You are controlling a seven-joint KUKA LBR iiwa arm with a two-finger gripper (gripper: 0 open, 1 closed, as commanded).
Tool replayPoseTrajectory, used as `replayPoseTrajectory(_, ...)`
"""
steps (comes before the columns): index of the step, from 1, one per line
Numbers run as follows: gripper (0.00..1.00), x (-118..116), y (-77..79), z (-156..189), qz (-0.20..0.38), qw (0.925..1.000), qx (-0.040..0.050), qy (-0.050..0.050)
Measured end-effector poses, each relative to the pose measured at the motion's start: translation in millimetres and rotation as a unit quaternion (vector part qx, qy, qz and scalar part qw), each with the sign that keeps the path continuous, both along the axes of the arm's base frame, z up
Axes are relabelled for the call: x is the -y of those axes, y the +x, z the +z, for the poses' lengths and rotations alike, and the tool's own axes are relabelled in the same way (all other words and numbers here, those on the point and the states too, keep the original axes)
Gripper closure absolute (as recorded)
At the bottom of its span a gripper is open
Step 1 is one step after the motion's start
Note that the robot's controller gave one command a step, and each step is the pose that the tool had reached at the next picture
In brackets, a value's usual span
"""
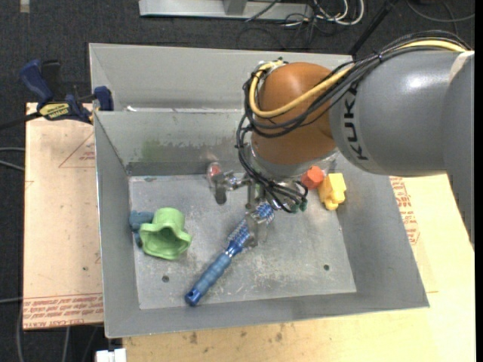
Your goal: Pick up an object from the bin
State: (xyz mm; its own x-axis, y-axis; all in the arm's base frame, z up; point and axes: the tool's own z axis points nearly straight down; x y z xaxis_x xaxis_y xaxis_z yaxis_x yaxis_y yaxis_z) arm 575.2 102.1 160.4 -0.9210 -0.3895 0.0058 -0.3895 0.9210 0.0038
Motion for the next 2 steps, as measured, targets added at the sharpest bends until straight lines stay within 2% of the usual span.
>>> replayPoseTrajectory(1,0.00,23.4,-26.8,-75.3,0.070,0.9975,-0.0002,0.000)
replayPoseTrajectory(2,1.00,22.5,-24.9,-72.3,0.070,0.9975,0.0028,0.000)
